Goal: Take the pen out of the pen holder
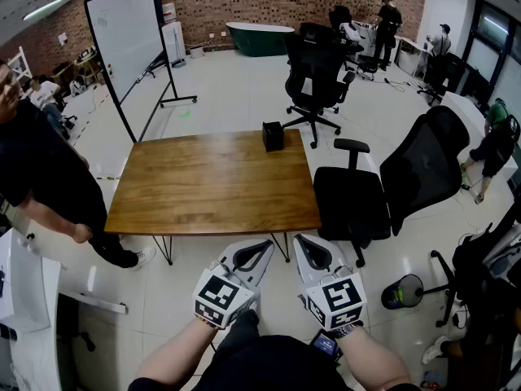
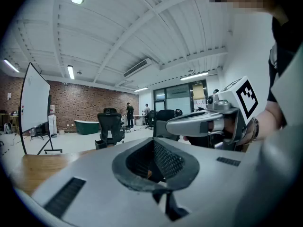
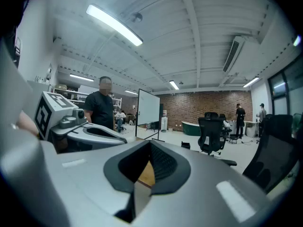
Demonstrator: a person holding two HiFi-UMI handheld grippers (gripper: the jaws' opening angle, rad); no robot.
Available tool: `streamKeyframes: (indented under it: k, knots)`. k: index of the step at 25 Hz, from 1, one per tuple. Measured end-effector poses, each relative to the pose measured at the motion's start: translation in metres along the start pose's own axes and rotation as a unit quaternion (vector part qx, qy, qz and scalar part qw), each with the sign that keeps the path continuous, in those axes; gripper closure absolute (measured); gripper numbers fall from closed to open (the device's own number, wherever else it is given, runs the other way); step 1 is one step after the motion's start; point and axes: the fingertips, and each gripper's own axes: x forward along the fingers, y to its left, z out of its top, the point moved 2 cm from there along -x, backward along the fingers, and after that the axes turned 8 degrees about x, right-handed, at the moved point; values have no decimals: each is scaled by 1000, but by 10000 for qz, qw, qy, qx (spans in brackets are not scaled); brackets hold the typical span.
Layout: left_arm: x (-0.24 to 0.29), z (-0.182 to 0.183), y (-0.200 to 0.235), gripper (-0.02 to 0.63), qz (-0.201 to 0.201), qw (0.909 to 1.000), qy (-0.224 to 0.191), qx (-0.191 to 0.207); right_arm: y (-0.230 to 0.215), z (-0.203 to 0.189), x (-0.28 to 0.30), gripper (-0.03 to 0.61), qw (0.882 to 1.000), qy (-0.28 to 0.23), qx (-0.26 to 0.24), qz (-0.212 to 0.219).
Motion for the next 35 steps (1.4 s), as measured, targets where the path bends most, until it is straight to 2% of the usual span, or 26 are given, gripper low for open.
streamKeyframes:
  k: [18,35]
  knots:
    - [79,-29,115,609,-188,9997,67,-144,-57,4,127,575,9997,134,137,-174]
    - [139,-46,246,609,-537,9983,108,-216,-95,30,264,554,9982,300,204,-481]
